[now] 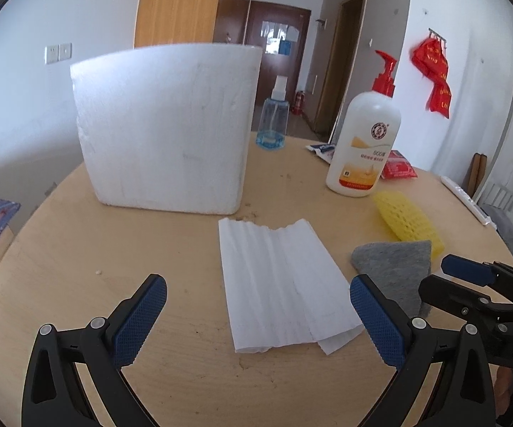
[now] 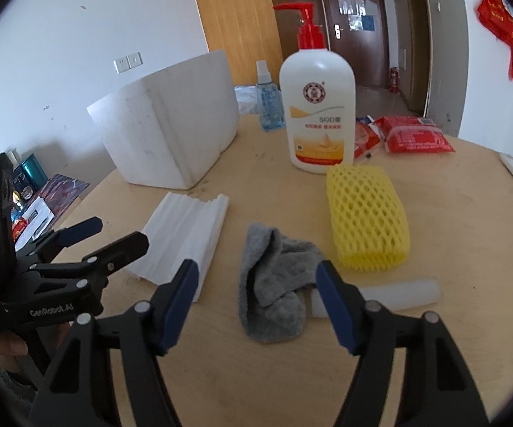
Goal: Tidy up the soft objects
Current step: 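Grasp the white paper towel with the left gripper while the right gripper grasps the grey sock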
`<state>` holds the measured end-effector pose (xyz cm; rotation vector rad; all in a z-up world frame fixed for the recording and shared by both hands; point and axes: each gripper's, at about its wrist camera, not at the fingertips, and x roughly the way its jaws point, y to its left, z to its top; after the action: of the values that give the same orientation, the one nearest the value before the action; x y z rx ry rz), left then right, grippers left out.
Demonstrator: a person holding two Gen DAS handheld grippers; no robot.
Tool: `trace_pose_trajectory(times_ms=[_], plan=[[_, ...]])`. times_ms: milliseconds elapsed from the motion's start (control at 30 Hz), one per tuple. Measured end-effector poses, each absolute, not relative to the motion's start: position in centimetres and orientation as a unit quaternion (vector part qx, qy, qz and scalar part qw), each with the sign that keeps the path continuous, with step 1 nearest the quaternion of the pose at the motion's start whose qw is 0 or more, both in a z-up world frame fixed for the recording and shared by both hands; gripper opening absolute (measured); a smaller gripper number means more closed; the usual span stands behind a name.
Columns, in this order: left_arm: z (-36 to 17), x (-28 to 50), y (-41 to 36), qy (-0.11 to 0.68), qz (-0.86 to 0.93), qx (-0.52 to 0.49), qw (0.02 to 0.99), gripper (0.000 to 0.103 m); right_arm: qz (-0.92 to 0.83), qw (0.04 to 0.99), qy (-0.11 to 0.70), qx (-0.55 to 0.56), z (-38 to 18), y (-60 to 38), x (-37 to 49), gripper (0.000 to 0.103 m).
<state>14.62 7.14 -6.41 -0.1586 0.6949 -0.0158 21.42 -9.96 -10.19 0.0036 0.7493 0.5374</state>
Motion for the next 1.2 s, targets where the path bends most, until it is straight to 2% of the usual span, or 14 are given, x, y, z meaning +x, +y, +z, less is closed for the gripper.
trace_pose_trajectory(times_ms=[133, 300, 400, 467, 533, 567, 800, 867, 1033, 1200], plan=[[-6.8, 15.1, 7.5, 0.351, -0.008, -0.086, 0.932, 0.102, 0.266, 0.891, 0.368, 0.007, -10.6, -9.9, 21.8, 0.073], [-7.4, 15.8, 7.6, 0.371, -0.015, -0.097, 0.923, 0.095, 0.273, 0.886, 0.373, 0.02, -10.8, -10.2, 22.0, 0.073], [-7.8, 16.2, 7.2, 0.383, -0.023, -0.093, 0.919, 0.088, 0.276, 0.884, 0.377, 0.028, -11.0, -10.5, 22.2, 0.073], [-8.0, 16.4, 7.0, 0.394, -0.033, -0.091, 0.914, 0.079, 0.277, 0.881, 0.382, 0.029, -11.1, -10.4, 22.3, 0.073], [-8.3, 16.5, 6.8, 0.403, -0.04, -0.09, 0.91, 0.077, 0.279, 0.88, 0.383, 0.031, -11.2, -10.5, 22.3, 0.073], [-8.3, 16.6, 6.8, 0.405, -0.04, -0.091, 0.909, 0.072, 0.279, 0.88, 0.384, 0.031, -11.2, -10.5, 22.4, 0.073], [-8.5, 16.7, 6.8, 0.414, -0.036, -0.092, 0.905, 0.06, 0.277, 0.877, 0.391, 0.03, -11.4, -10.4, 22.6, 0.073], [-8.5, 16.6, 6.8, 0.414, -0.039, -0.092, 0.905, 0.045, 0.276, 0.877, 0.393, 0.03, -11.5, -10.4, 22.7, 0.073], [-8.5, 16.6, 6.9, 0.416, -0.045, -0.095, 0.903, 0.02, 0.272, 0.877, 0.395, 0.024, -11.7, -10.0, 22.9, 0.073], [-8.6, 16.7, 7.1, 0.418, -0.058, -0.103, 0.901, 0.007, 0.268, 0.877, 0.399, 0.015, -12.0, -9.6, 23.1, 0.073]])
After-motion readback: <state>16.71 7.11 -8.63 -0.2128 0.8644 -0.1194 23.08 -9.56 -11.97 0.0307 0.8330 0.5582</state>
